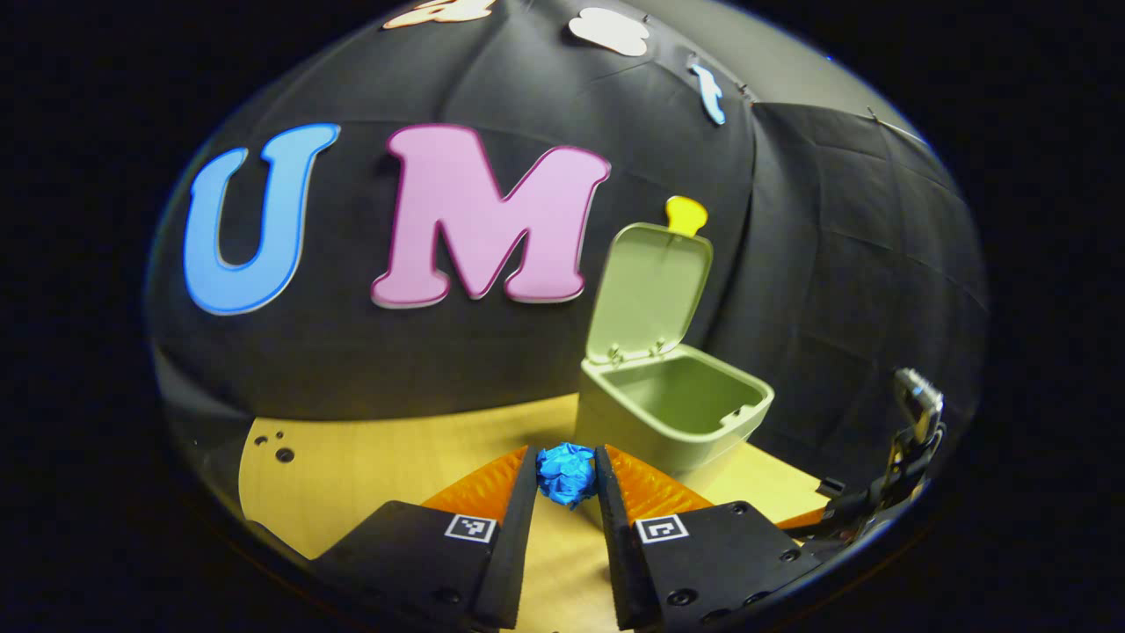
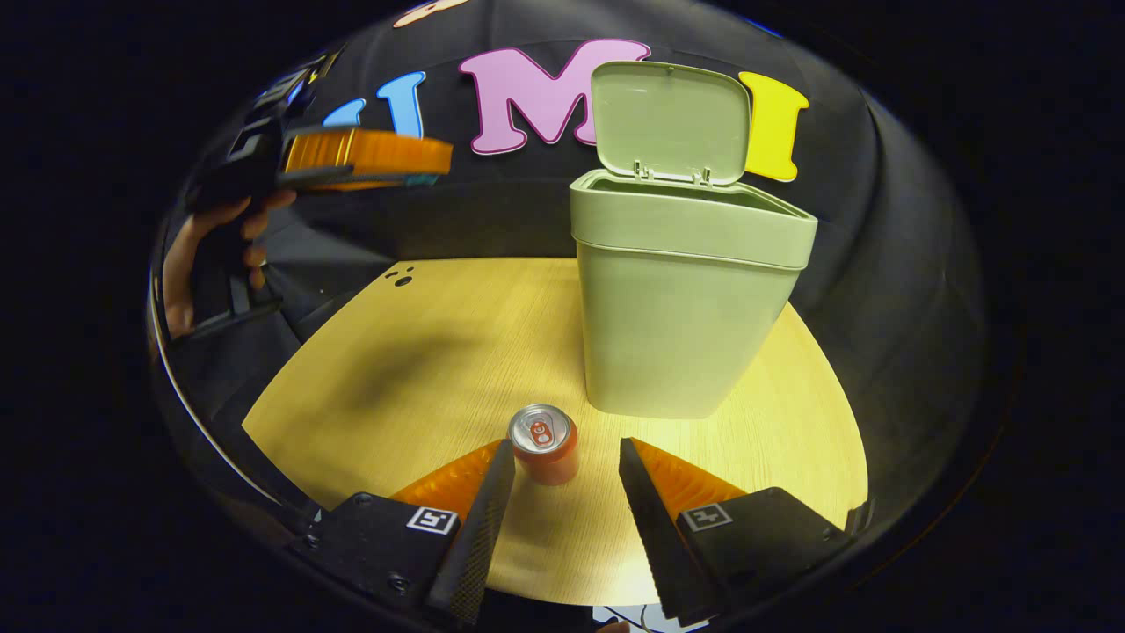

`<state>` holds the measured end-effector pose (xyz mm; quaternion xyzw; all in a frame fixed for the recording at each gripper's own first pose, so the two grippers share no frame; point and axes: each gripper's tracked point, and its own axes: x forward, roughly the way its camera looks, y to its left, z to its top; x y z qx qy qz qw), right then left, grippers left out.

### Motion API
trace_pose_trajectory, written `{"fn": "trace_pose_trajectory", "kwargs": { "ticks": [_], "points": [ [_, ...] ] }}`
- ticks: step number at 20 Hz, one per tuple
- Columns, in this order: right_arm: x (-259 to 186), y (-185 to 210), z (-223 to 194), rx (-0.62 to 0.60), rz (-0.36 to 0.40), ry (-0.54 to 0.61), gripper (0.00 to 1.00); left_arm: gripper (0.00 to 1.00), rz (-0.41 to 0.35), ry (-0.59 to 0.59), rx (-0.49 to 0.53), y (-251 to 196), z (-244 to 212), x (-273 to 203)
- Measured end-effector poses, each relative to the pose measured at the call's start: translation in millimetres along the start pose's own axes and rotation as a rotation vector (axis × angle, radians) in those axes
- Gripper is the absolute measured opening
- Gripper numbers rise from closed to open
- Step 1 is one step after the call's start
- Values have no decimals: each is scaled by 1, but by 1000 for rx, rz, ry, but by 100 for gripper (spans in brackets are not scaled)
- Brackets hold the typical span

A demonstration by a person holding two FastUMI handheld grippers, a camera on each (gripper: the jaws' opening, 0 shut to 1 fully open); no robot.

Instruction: Press the lid of the desktop garbage bin to open it, pick up the crumpled paper on the desktop and throw it into the bin, then pick up the pop can on the desktop and drop it into the bin, and finally close the garbage bin lid.

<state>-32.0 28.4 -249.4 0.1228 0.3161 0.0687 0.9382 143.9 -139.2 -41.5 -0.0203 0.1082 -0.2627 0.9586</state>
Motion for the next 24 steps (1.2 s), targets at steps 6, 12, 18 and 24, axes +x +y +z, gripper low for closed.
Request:
{"fn": "trace_pose_trajectory", "kwargs": {
  "ticks": [6,12,18,24],
  "points": [
    [-2,-5,3,12,-15,-17,77,43,-158,-89,99,-49,44,45],
    [-4,-9,2,24,-28,-19,77,45,-261,-8,87,-82,27,102],
    [-7,-16,1,37,-40,-23,77,43,-244,120,59,-87,-12,137],
    [-5,-19,1,49,-26,-30,77,61,-217,140,96,-84,-22,141]
  ]
}}
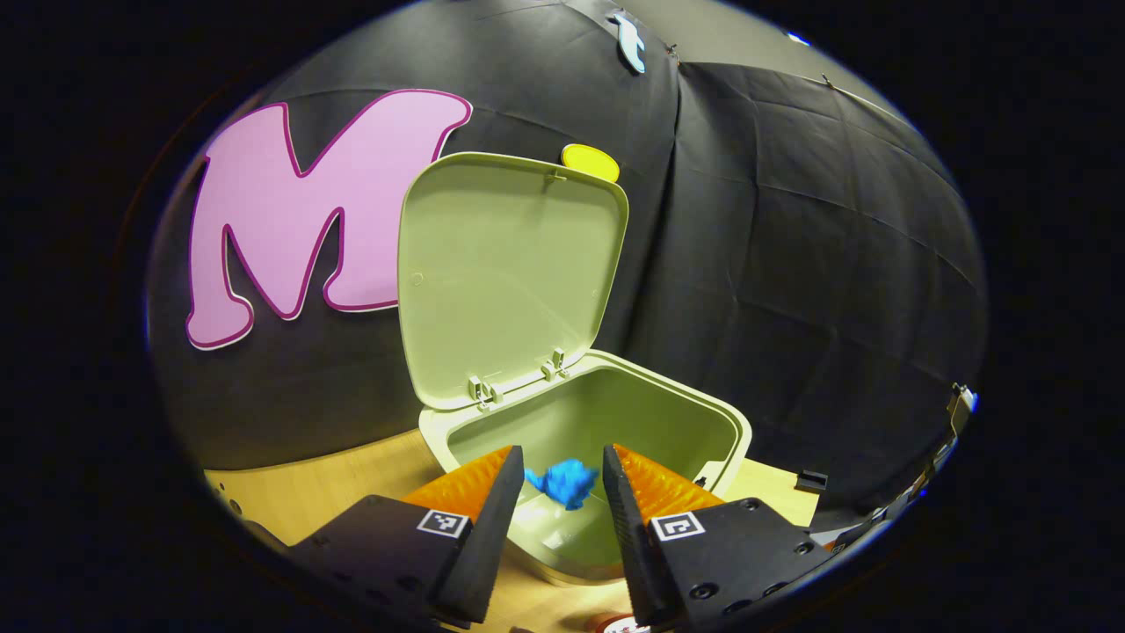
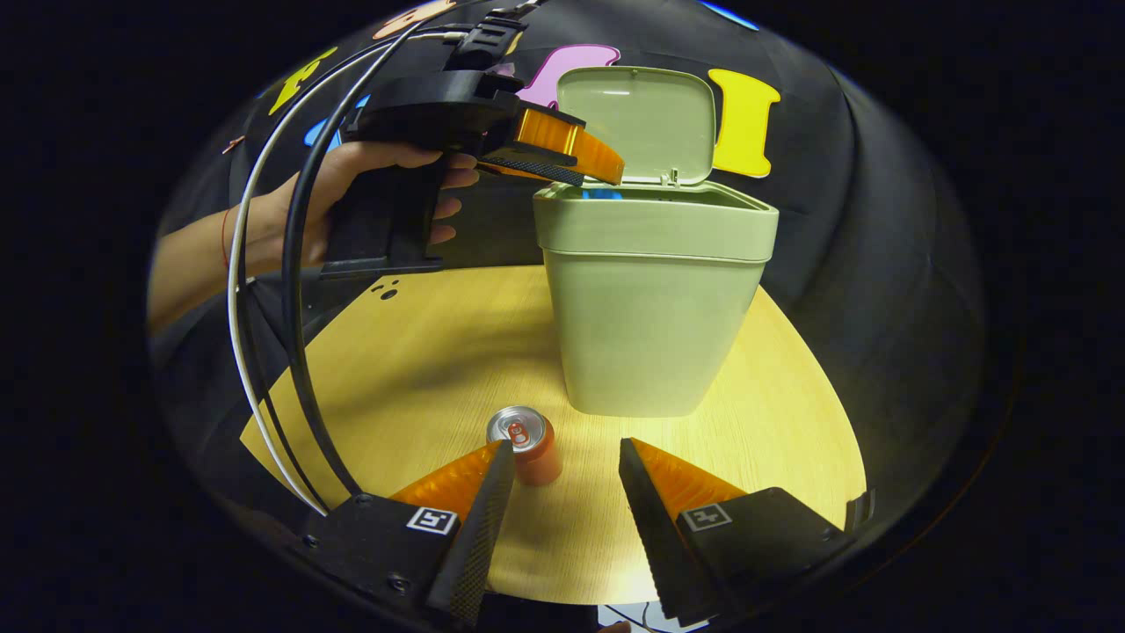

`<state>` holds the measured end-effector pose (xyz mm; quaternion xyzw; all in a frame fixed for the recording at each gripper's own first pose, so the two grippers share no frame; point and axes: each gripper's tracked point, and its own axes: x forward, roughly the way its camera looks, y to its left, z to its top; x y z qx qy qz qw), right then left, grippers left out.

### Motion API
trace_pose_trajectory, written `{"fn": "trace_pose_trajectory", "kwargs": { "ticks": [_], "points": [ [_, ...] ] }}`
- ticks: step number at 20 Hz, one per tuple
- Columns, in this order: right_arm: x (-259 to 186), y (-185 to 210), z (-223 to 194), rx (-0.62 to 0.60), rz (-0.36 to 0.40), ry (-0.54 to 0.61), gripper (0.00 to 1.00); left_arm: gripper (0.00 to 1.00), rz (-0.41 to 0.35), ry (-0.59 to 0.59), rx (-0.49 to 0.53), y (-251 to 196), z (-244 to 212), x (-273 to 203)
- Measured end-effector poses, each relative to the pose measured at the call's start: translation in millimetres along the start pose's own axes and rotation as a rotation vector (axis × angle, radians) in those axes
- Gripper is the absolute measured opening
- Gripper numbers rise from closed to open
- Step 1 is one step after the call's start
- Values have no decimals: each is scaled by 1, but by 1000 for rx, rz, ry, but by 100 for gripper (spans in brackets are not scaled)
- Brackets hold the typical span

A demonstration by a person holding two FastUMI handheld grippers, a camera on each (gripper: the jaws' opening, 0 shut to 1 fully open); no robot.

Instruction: Press the lid of the desktop garbage bin to open it, pick up the crumpled paper on the desktop and throw it into the bin, then pick up the pop can on the desktop and drop it into the bin, and finally close the garbage bin lid.

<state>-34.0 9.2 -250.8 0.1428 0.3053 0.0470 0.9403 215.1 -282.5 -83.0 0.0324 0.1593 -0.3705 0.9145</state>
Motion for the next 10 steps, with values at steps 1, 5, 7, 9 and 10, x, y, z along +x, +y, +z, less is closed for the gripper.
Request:
{"fn": "trace_pose_trajectory", "kwargs": {
  "ticks": [1,5,7,9,10],
  "points": [
    [1,0,1,4,5,-1,77,64,1,0,-1,0,0,0],
    [3,6,3,13,42,-4,77,76,14,-22,-4,2,5,-11],
    [5,10,2,14,59,2,83,77,25,-40,-4,3,9,-25],
    [9,13,2,6,74,8,90,79,40,-61,-4,6,12,-42],
    [11,15,1,2,80,14,90,80,56,-72,-7,9,13,-51]
  ]
}}
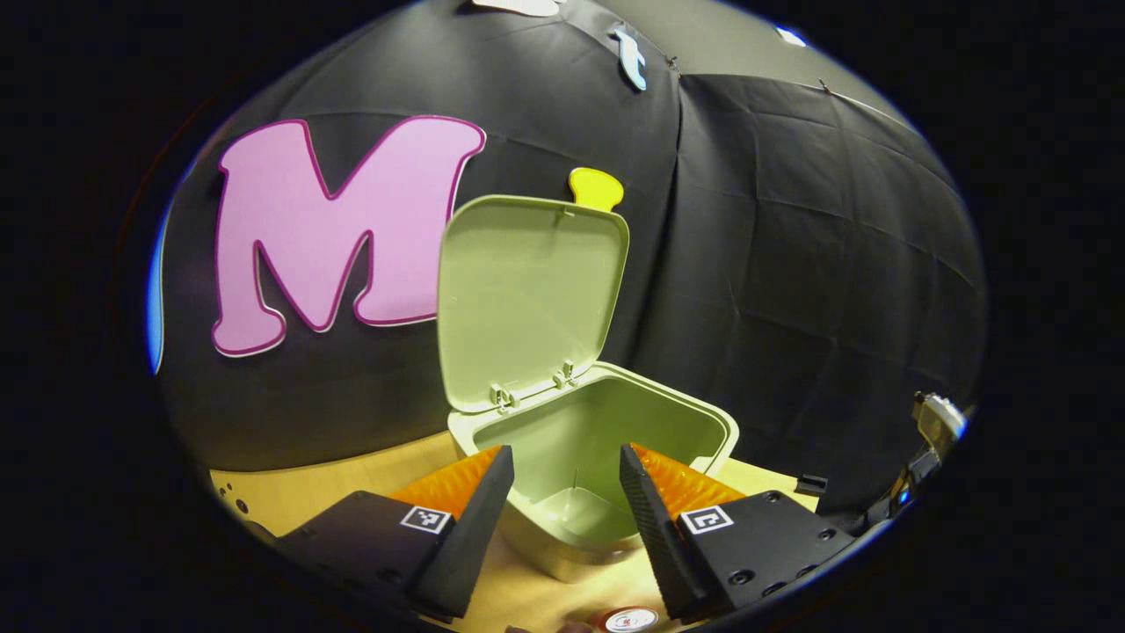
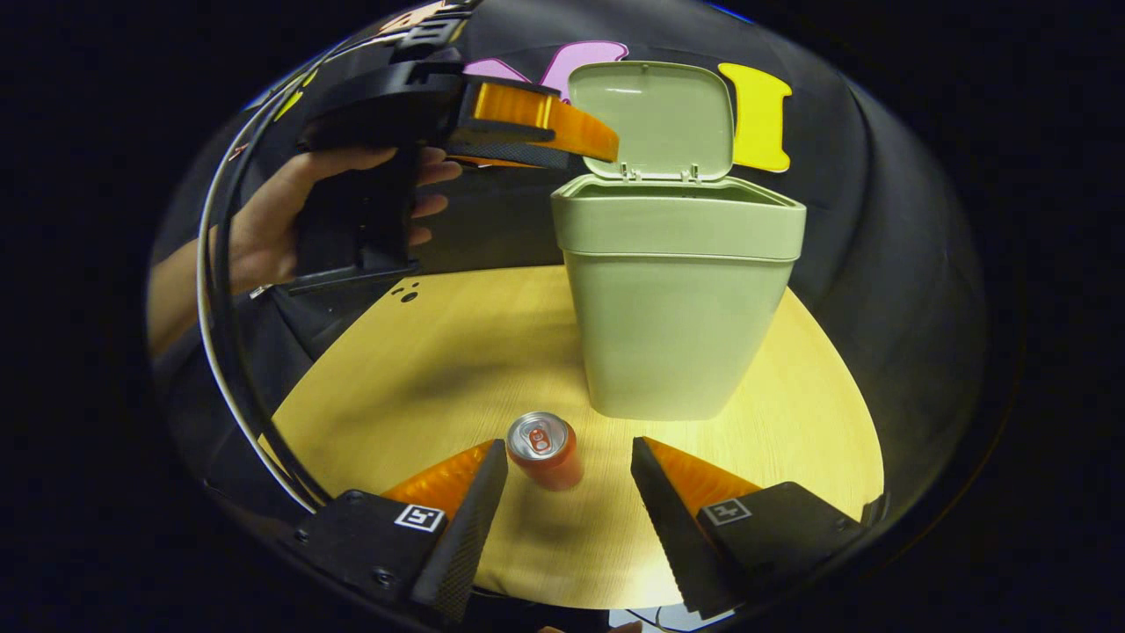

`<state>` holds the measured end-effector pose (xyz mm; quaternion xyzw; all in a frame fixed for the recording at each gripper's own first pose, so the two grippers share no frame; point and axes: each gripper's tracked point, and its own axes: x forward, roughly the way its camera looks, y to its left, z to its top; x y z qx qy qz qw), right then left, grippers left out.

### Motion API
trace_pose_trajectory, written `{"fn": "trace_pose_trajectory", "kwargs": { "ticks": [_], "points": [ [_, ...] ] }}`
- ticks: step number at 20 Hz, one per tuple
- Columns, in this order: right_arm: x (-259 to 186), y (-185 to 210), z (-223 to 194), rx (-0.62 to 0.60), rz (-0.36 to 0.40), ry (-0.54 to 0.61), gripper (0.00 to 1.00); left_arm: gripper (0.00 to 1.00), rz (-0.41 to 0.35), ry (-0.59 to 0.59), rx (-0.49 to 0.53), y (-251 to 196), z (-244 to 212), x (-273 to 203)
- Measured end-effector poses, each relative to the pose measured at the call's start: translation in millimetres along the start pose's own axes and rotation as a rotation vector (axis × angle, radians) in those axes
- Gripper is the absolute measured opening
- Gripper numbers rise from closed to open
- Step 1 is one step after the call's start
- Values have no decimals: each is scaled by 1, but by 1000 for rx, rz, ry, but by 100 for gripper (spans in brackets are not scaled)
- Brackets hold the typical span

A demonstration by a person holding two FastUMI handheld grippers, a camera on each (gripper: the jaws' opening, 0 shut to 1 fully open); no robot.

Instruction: Press the lid of the desktop garbage bin to open it, pick up the crumpled paper on the desktop and throw it into the bin, then pick up the pop can on the desktop and drop it into the bin, and finally close the garbage bin lid.

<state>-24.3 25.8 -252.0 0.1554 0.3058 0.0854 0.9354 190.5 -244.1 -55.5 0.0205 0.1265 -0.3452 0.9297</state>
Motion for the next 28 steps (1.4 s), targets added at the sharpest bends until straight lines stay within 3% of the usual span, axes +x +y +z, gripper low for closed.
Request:
{"fn": "trace_pose_trajectory", "kwargs": {
  "ticks": [3,11,20,28],
  "points": [
    [10,6,-4,-16,20,23,93,85,51,-20,-21,10,-1,-31],
    [47,16,-23,-95,72,89,93,85,247,-41,-73,48,-18,-123],
    [86,16,-40,-105,110,159,93,85,463,18,-257,85,-85,-199],
    [111,20,-59,-159,114,226,93,85,544,55,-274,102,-108,-225]
  ]
}}
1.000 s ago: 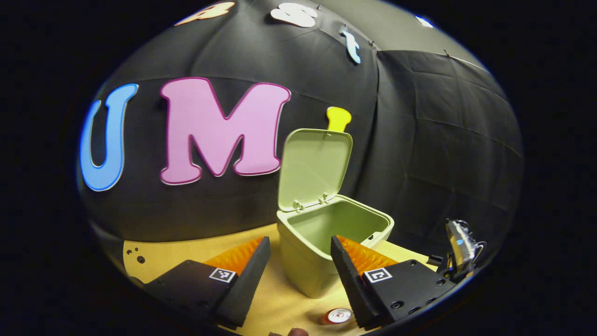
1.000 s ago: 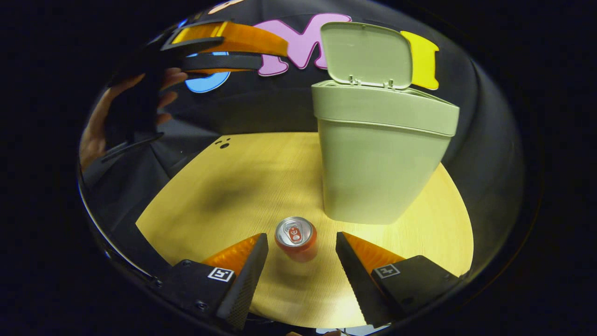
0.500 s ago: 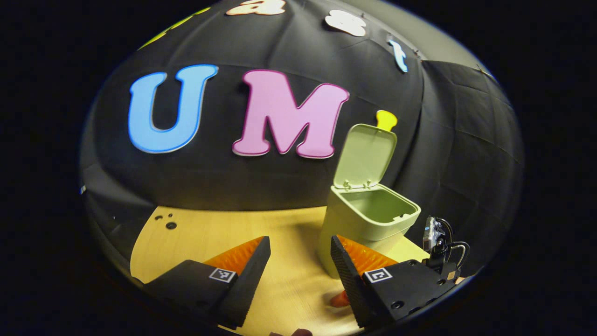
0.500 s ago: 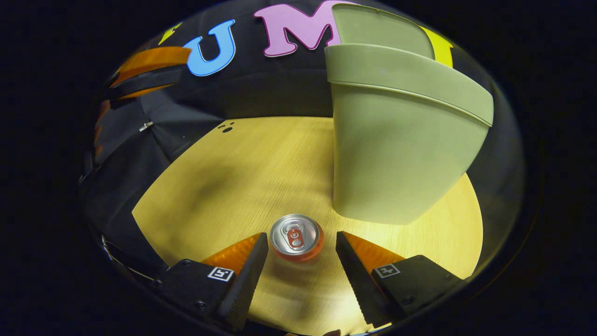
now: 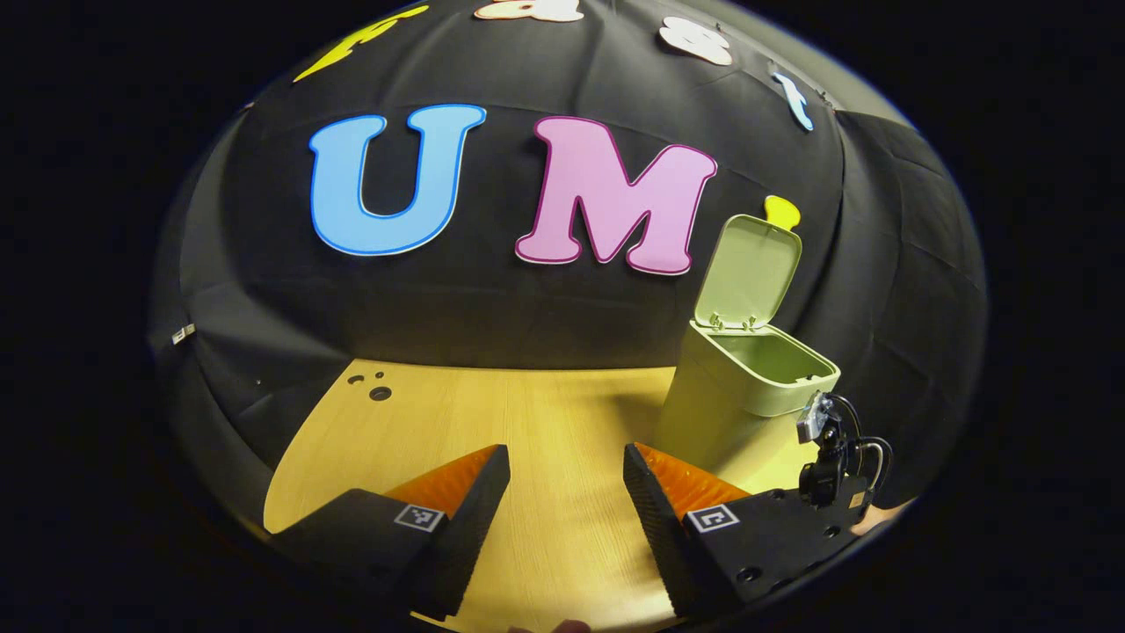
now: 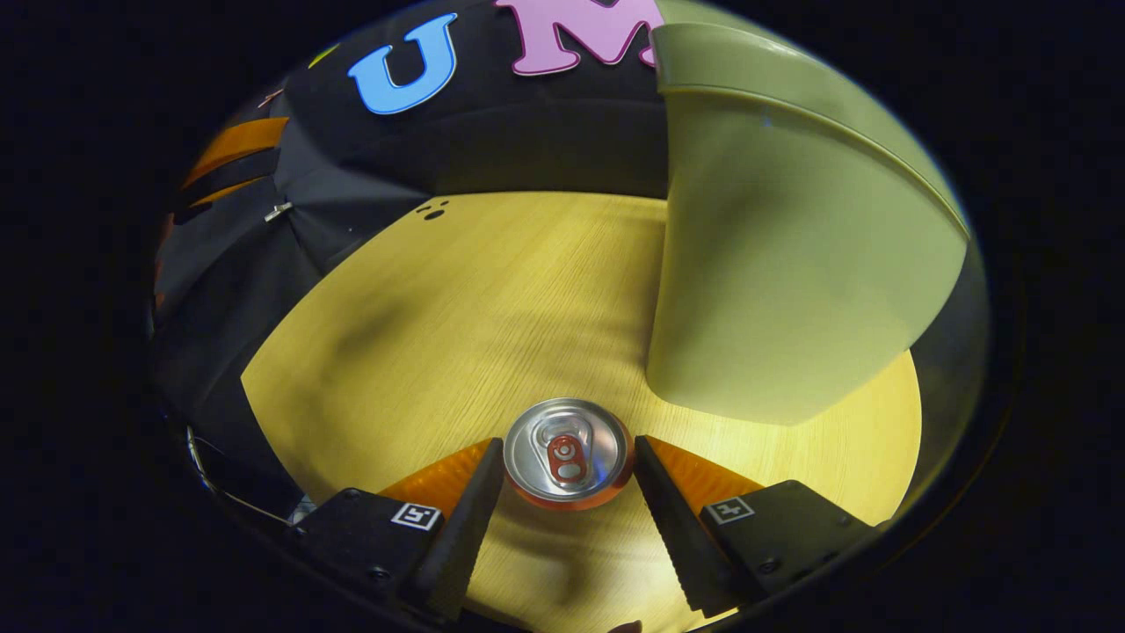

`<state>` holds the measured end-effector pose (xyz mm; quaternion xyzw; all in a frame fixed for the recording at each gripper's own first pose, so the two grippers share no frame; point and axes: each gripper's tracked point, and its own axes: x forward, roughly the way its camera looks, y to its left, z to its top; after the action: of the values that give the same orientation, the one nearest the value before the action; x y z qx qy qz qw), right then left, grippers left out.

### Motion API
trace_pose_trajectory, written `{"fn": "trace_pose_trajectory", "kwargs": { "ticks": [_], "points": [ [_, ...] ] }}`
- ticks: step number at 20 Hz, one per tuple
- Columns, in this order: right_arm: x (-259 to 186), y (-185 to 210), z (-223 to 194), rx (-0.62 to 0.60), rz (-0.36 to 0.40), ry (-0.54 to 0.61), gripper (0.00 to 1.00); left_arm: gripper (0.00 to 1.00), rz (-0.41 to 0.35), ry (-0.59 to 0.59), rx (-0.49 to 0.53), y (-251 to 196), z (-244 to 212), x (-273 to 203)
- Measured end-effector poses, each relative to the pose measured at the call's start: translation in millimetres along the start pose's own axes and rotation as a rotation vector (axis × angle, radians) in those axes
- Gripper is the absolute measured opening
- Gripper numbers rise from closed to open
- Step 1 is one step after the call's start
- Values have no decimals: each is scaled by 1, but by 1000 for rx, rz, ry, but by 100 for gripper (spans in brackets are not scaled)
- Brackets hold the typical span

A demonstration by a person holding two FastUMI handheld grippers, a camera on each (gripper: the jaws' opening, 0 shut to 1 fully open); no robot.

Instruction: Press the lid of the desktop garbage bin to open it, pick up the crumpled paper on the desktop and throw it into the bin, then pick up the pop can on the desktop and drop it into the bin, and finally close the garbage bin lid.

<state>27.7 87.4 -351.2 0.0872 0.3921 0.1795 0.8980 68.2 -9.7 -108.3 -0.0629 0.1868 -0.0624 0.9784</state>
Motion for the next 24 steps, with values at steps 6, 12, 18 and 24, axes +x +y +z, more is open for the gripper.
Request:
{"fn": "trace_pose_trajectory", "kwargs": {
  "ticks": [6,12,18,24],
  "points": [
    [-1,-6,2,-56,-49,1,84,85,9,23,14,6,-9,-1],
    [-32,-6,42,-49,-49,-98,83,85,-20,28,18,-5,-12,1],
    [-107,-1,98,-15,-59,-226,83,85,-52,26,19,-16,-13,3],
    [-172,-11,156,12,-80,-323,83,85,-81,33,25,-26,-16,6]
  ]
}}
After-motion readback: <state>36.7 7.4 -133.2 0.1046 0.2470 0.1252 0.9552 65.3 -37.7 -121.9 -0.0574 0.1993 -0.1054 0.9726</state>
